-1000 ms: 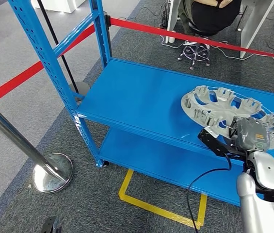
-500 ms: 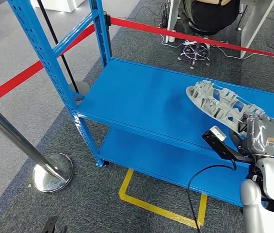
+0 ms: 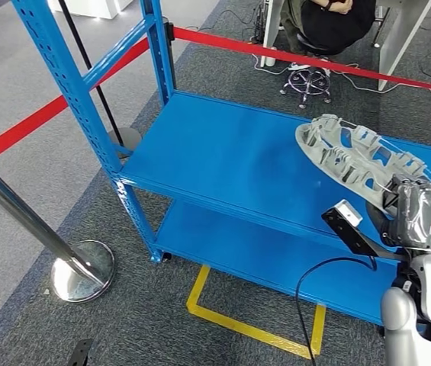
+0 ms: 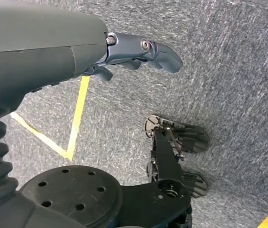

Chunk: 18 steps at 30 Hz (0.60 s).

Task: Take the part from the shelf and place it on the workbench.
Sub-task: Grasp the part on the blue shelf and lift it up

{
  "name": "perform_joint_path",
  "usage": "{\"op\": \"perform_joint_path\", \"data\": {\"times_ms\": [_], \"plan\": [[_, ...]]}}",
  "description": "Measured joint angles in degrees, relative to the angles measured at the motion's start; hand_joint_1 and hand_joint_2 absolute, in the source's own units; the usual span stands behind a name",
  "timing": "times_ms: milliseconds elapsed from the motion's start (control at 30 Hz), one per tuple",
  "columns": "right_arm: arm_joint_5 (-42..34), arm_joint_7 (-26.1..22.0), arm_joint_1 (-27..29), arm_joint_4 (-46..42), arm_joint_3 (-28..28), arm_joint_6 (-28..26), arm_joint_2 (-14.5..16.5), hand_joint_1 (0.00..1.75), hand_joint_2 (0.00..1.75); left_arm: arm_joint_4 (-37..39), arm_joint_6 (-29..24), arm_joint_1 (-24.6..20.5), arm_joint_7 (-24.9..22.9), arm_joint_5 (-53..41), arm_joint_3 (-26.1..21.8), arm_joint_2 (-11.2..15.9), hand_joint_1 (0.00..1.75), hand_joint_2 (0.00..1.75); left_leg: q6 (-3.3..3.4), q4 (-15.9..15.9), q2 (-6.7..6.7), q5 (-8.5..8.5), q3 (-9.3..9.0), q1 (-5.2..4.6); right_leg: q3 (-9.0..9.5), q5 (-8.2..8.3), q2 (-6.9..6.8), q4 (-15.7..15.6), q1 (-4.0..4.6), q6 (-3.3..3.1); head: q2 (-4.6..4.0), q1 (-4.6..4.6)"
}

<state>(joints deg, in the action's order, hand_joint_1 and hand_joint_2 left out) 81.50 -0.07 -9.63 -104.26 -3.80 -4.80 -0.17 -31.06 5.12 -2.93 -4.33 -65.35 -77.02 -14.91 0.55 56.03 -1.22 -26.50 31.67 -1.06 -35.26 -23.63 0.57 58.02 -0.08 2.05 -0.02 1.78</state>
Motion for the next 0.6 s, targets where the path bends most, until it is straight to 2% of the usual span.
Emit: {"op": "perform_joint_path", "data": {"times_ms": [333, 500, 600], "plan": [[0.0, -0.1, 1.5, -2.8, -0.1, -1.0, 0.2, 1.75, 1.75, -0.6, 0.8, 0.3, 3.1, -0.8, 0.3, -0.1, 0.0, 1.75, 0.0, 0.0, 0.0, 0.0, 0.01, 0.0, -0.02, 0.0, 0.0, 0.0, 0.0, 0.0, 0.0, 0.01], [-0.1, -0.4, 2.6, -3.9, -0.6, -1.9, 0.2, 1.75, 1.75, -1.2, 3.5, 0.5, 8.4, 2.0, 0.3, -0.4, 0.0, 1.75, 0.0, 0.0, 0.0, 0.0, 0.02, 0.0, -0.02, 0.0, 0.0, 0.0, 0.0, 0.0, 0.01, 0.0], [0.1, -0.6, 3.0, -4.3, -0.8, -2.5, 0.2, 1.75, 1.75, -2.7, 4.9, 0.6, 9.4, 2.3, 0.3, -1.6, 0.0, 1.75, 0.01, 0.0, 0.01, -0.01, 0.02, -0.02, -0.03, 0.0, 0.01, 0.0, -0.02, 0.0, 0.01, 0.0]]}}
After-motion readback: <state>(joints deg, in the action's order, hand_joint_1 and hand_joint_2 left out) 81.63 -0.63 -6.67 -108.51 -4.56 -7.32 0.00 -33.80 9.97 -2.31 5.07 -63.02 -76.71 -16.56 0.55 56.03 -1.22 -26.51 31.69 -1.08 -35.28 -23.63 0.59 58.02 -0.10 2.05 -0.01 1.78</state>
